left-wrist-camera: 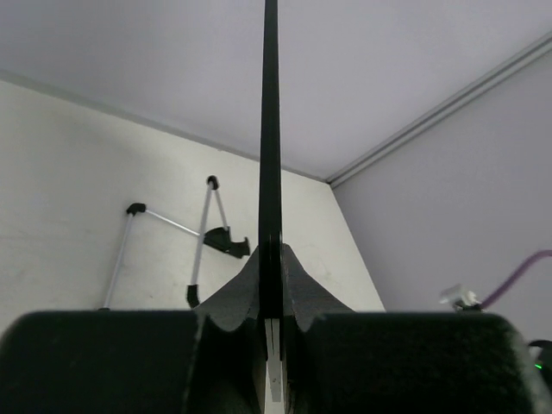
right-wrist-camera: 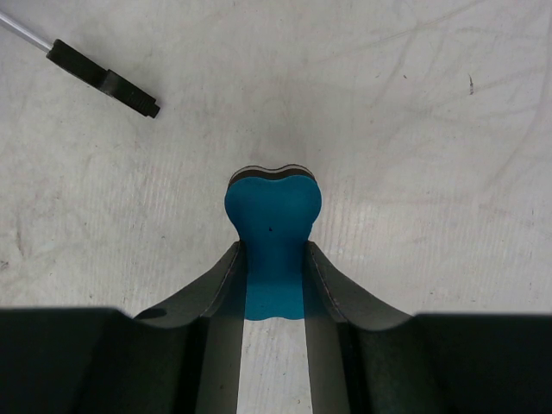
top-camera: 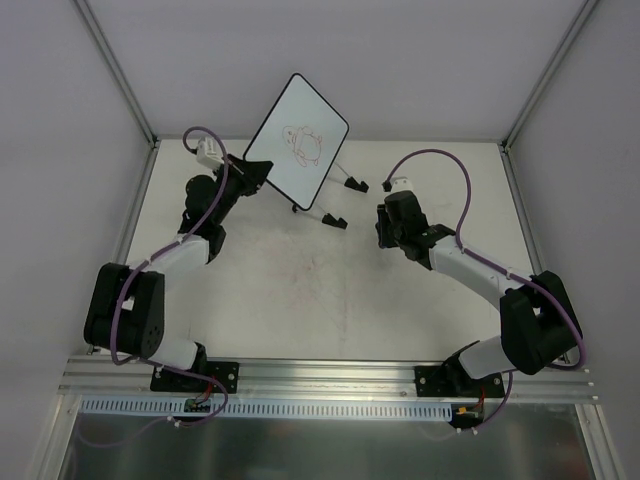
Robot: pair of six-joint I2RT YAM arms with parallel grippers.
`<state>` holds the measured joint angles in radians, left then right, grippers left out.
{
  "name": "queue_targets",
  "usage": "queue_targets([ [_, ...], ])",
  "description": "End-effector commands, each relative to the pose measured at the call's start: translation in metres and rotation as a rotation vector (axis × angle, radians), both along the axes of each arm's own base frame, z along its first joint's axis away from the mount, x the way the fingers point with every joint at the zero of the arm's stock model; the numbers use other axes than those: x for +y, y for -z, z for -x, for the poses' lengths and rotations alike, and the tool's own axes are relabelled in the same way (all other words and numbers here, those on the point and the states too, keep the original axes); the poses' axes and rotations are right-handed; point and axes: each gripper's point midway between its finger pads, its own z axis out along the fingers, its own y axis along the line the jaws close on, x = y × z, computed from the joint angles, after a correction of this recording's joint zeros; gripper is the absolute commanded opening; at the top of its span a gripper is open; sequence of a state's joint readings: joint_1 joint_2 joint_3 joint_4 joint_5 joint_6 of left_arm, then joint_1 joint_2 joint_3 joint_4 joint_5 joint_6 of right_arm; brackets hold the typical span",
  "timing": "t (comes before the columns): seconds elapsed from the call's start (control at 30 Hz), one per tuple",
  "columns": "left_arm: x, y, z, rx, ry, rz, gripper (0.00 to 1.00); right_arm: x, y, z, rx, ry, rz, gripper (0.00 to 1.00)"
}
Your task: Erase the whiteboard
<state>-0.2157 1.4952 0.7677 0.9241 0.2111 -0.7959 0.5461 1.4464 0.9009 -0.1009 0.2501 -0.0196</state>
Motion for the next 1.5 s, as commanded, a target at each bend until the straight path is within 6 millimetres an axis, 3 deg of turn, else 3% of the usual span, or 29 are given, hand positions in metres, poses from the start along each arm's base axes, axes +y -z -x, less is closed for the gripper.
queue_targets([
  [0.0, -0.006, -0.096, 0.039, -0.234, 0.078, 0.083, 0.00, -0.003, -0.016, -0.003, -0.062, 0.010, -0.006, 0.00],
  [0.17, 0.004, -0.103, 0.075, -0.246, 0.082, 0.071, 0.00, -0.006, -0.031, 0.002, -0.126, 0.010, -0.034, 0.00],
  [0.23, 0.006, -0.096, 0.084, -0.213, 0.088, 0.064, 0.00, -0.011, -0.038, 0.009, -0.164, 0.014, -0.054, 0.00],
  [0.3, 0.009, -0.096, 0.099, -0.225, 0.088, 0.066, 0.00, -0.010, -0.060, 0.008, -0.250, 0.012, -0.107, 0.00],
  [0.37, 0.012, -0.093, 0.111, -0.225, 0.087, 0.059, 0.00, -0.009, -0.065, 0.014, -0.274, -0.010, -0.127, 0.00],
  [0.53, 0.015, -0.094, 0.125, -0.254, 0.083, 0.037, 0.00, 0.017, -0.123, 0.027, -0.364, -0.115, -0.198, 0.00],
  [0.57, 0.016, -0.096, 0.127, -0.258, 0.081, 0.043, 0.00, 0.026, -0.151, 0.027, -0.404, -0.148, -0.229, 0.00],
  [0.6, 0.016, -0.098, 0.127, -0.263, 0.082, 0.050, 0.00, 0.032, -0.156, 0.032, -0.386, -0.176, -0.224, 0.00],
  [0.67, 0.016, -0.108, 0.129, -0.282, 0.088, 0.070, 0.00, 0.048, -0.189, 0.031, -0.407, -0.232, -0.241, 0.00],
  [0.77, 0.017, -0.125, 0.130, -0.287, 0.080, 0.077, 0.00, 0.059, -0.219, 0.027, -0.445, -0.263, -0.255, 0.00],
  [0.8, 0.017, -0.119, 0.128, -0.249, 0.080, 0.075, 0.00, 0.064, -0.238, 0.024, -0.475, -0.274, -0.268, 0.00],
  [0.97, 0.007, -0.114, 0.140, -0.262, 0.156, 0.078, 0.00, 0.083, -0.283, 0.022, -0.513, -0.348, -0.319, 0.00],
  [1.07, -0.003, -0.109, 0.147, -0.285, 0.226, 0.043, 0.00, 0.096, -0.296, 0.025, -0.506, -0.404, -0.352, 0.00],
  [1.27, -0.021, -0.096, 0.156, -0.317, 0.352, -0.054, 0.00, 0.108, -0.283, 0.025, -0.462, -0.442, -0.354, 0.00],
  [1.47, -0.024, -0.094, 0.163, -0.355, 0.366, -0.093, 0.00, 0.110, -0.272, 0.027, -0.449, -0.449, -0.325, 0.00],
])
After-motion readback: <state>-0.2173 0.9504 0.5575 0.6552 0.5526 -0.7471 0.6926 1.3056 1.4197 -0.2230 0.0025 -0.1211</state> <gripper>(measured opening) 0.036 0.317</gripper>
